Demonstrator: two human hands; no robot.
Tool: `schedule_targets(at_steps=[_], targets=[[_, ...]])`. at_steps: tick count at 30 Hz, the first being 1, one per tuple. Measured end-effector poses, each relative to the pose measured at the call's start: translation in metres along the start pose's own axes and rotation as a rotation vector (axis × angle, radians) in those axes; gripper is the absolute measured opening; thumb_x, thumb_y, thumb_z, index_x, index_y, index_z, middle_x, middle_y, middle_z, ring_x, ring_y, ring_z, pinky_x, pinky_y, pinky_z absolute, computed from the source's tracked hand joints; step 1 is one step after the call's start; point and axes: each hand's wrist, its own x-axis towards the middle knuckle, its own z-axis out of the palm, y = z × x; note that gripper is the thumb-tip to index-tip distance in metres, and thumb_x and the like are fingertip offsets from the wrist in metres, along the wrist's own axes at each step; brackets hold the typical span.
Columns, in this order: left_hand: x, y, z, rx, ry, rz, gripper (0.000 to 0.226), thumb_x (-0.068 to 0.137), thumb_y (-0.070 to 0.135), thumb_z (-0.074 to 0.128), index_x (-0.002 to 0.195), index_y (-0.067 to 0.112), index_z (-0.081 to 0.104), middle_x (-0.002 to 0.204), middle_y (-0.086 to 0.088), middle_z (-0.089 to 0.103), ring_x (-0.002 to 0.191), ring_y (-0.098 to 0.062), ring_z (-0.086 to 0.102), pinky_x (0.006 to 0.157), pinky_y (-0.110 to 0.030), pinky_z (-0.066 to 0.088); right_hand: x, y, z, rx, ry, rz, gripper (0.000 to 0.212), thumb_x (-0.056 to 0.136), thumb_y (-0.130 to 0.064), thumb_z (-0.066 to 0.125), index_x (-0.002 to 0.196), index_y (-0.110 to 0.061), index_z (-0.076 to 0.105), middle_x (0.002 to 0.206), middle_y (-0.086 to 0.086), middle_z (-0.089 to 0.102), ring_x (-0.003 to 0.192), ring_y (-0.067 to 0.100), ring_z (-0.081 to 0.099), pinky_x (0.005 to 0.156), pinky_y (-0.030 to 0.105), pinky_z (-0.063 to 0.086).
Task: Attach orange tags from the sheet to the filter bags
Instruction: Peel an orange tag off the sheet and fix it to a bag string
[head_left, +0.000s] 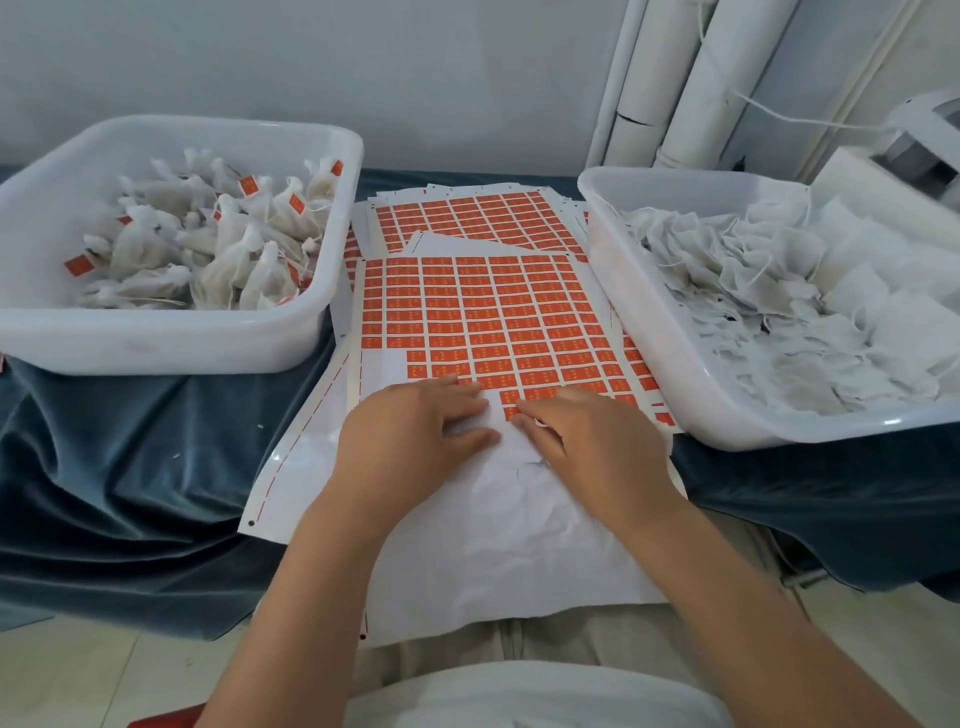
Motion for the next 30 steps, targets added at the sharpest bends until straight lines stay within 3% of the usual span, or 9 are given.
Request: schedule_targets(at_steps=[3,5,8,10,14,20,25,28,30], targets=[[0.002,0.001,0.002,0.024,0.012,-0.015,0.039,0.093,0.066,0.061,0.126,0.048,0.071,0.136,0.031,0.061,0.127,0.0,0.059,0.087,-0.012,0.03,0.001,0.0,-0.001,0.019,-0.004,0.001,0.035,0.101,-0.055,0.052,0.112,-0.033,0.078,0.097,-0.011,0.076,0.08,0.012,0.07,0.069,0.018,0.044],[0.0,0.003,0.004,-0.002,0.076,0.005,0.03,0.096,0.062,0.061,0.116,0.046,0.077,0.126,0.029,0.069,0.112,-0.003,0.068,0.078,-0.005,0.03,0.002,0.001,-0.003,0.061,-0.014,0.002,0.04,0.1,-0.06,0.049,0.112,-0.033,0.077,0.095,-0.014,0.074,0.08,0.009,0.067,0.065,0.016,0.041],[-0.006,0.008,0.006,-0.03,0.22,0.123,0.023,0.094,0.045,0.063,0.088,0.035,0.083,0.088,0.017,0.078,0.075,-0.011,0.073,0.064,-0.022,0.056,0.004,0.002,-0.009,0.118,-0.011,-0.002,0.037,0.098,-0.058,0.056,0.115,-0.033,0.077,0.096,-0.013,0.074,0.081,0.008,0.066,0.066,0.016,0.045],[-0.007,0.012,0.005,-0.006,0.304,0.228,0.017,0.087,0.034,0.071,0.079,0.027,0.083,0.076,0.011,0.077,0.064,-0.014,0.072,0.066,-0.025,0.058,0.004,0.001,-0.012,0.091,0.001,-0.036,0.027,0.099,-0.051,0.062,0.109,-0.031,0.078,0.094,-0.01,0.075,0.079,0.011,0.068,0.067,0.02,0.048],[-0.004,0.017,-0.004,0.036,0.273,0.317,0.009,0.087,0.028,0.082,0.085,0.02,0.086,0.083,0.003,0.08,0.072,-0.019,0.077,0.082,-0.028,0.052,0.004,-0.004,-0.016,0.044,0.036,-0.081,0.017,0.096,-0.038,0.073,0.096,-0.024,0.081,0.085,-0.005,0.075,0.07,0.016,0.068,0.065,0.023,0.047],[-0.009,0.028,-0.015,0.031,0.185,0.35,0.008,0.086,0.026,0.085,0.088,0.019,0.087,0.088,0.002,0.082,0.083,-0.021,0.078,0.086,-0.041,0.063,0.003,-0.008,-0.016,0.156,-0.002,0.016,0.021,0.094,-0.036,0.068,0.081,-0.022,0.076,0.076,-0.008,0.068,0.064,0.012,0.061,0.062,0.022,0.046],[-0.01,0.031,-0.018,0.028,0.184,0.305,0.012,0.09,0.034,0.08,0.097,0.026,0.086,0.098,0.008,0.081,0.097,-0.016,0.077,0.097,-0.039,0.057,0.006,-0.007,-0.018,0.279,0.07,0.103,0.034,0.092,-0.025,0.067,0.06,-0.021,0.054,0.058,-0.009,0.05,0.055,0.012,0.049,0.054,0.025,0.04],[-0.01,0.025,-0.016,-0.001,0.207,0.248,0.019,0.096,0.043,0.071,0.102,0.032,0.085,0.102,0.015,0.08,0.099,-0.009,0.074,0.099,-0.023,0.044,0.009,0.003,-0.027,0.394,0.179,0.237,0.041,0.094,-0.019,0.068,0.058,-0.013,0.048,0.054,0.0,0.049,0.05,0.014,0.047,0.051,0.036,0.045],[-0.01,0.022,-0.018,-0.036,0.211,0.203,0.022,0.097,0.045,0.068,0.105,0.033,0.084,0.104,0.017,0.079,0.099,-0.007,0.072,0.096,-0.019,0.039,0.01,0.011,-0.036,0.513,0.225,0.298,0.04,0.098,-0.026,0.065,0.063,-0.009,0.057,0.061,0.005,0.061,0.057,0.018,0.06,0.053,0.039,0.051]])
